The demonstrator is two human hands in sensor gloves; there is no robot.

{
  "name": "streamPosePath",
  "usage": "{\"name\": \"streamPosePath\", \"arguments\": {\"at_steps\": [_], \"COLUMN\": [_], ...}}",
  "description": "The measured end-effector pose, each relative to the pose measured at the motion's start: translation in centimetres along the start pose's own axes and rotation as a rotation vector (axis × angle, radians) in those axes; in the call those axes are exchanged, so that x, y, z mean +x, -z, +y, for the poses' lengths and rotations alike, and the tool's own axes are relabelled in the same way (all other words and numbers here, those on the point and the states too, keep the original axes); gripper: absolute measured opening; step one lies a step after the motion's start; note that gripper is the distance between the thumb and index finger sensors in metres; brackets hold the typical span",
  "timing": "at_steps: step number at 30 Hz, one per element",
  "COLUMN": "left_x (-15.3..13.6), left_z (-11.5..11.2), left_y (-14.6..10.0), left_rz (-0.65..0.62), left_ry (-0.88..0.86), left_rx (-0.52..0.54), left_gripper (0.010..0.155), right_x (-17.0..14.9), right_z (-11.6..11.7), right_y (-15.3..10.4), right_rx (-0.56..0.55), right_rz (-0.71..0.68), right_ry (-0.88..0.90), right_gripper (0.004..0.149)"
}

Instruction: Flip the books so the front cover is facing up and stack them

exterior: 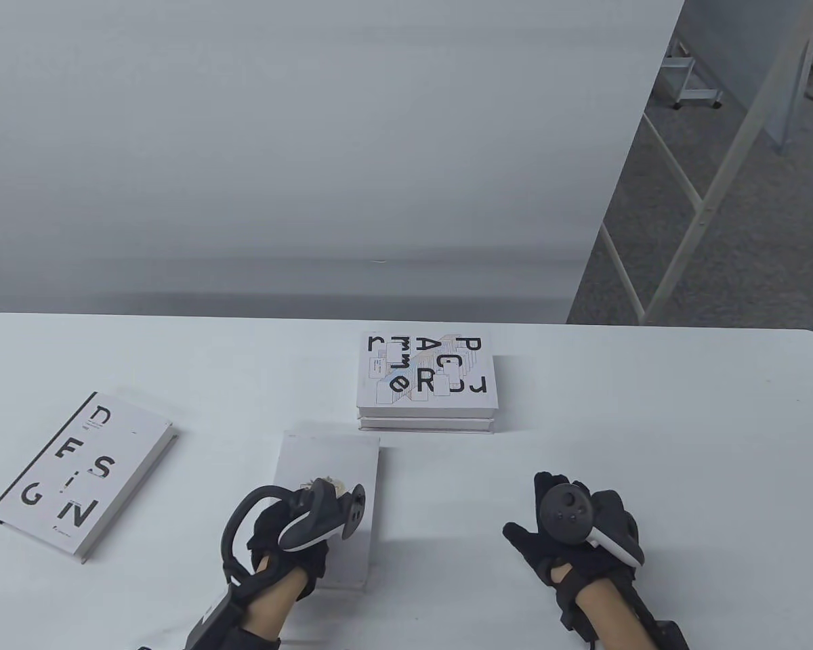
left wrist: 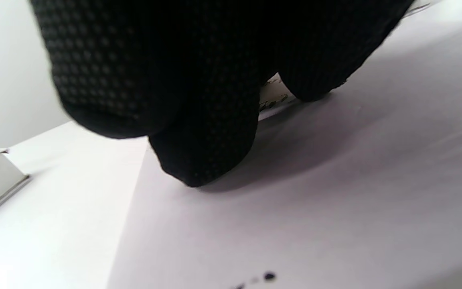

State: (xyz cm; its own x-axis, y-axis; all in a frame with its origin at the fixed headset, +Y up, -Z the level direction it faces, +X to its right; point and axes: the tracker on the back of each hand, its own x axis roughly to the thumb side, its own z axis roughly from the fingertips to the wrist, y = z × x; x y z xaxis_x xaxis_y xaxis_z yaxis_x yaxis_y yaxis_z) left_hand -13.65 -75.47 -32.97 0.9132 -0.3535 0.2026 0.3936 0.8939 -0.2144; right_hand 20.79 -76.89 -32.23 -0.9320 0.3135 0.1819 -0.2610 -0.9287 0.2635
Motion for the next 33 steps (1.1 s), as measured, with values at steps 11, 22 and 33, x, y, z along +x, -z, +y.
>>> {"name": "streamPosePath", "arguments": {"at_steps": [11,22,33], "left_x": [5.6,11.0,14.7], "left_z": [1.7,3.2,4.4], "left_y": [-1.2,-2.6,-6.7], "left_rz": [-0.168,-0.357,-0.515], "left_ry": [0.090,0.180,0.317], "left_rx": [0.032,0.074,0.168], "left_gripper": [0.052,0.052,0.049], "right_x": [1.0,1.9,2.5], "right_z": [1.0,1.9,2.4], "right_y": [0.6,1.2,1.6], "right_rx": [0.066,0.120,0.163], "right_rz": [-0.013,-0.027,-0.039], "right_ry": [-0.058,-0.096,-0.106], "right_gripper": [0.088,0.088,0.087]}}
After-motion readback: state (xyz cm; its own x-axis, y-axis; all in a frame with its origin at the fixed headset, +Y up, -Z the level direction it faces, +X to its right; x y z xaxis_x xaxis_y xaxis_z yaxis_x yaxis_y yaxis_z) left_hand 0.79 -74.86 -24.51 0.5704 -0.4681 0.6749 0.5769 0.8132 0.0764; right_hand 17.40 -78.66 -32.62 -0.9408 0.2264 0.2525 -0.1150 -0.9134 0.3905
